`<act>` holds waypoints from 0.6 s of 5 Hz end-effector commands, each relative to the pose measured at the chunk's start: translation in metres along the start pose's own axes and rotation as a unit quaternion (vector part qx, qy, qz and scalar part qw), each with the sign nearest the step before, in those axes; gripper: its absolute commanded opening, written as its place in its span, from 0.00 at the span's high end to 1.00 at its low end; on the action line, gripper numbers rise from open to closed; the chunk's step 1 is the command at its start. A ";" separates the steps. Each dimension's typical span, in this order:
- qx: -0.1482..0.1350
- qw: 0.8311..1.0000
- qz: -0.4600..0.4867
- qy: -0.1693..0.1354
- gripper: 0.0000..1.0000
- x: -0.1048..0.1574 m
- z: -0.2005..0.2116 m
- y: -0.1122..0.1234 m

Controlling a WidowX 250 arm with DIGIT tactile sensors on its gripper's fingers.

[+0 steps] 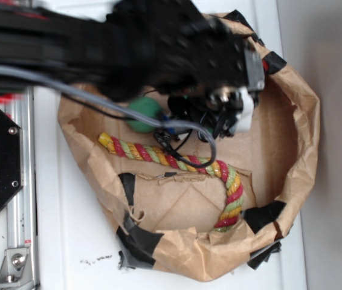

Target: Grab the green block.

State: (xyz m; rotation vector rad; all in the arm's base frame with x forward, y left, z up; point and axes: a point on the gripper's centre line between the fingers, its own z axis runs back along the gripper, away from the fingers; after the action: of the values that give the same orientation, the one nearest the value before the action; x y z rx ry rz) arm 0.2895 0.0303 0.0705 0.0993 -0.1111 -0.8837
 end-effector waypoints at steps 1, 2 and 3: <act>0.013 0.964 0.263 -0.024 1.00 0.016 0.102 0.001; -0.039 0.921 0.388 -0.006 1.00 0.015 0.102 0.001; -0.067 0.892 0.448 0.002 1.00 0.019 0.099 0.004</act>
State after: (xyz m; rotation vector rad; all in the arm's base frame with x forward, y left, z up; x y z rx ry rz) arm 0.2743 0.0135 0.1521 -0.0942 -0.0195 0.0140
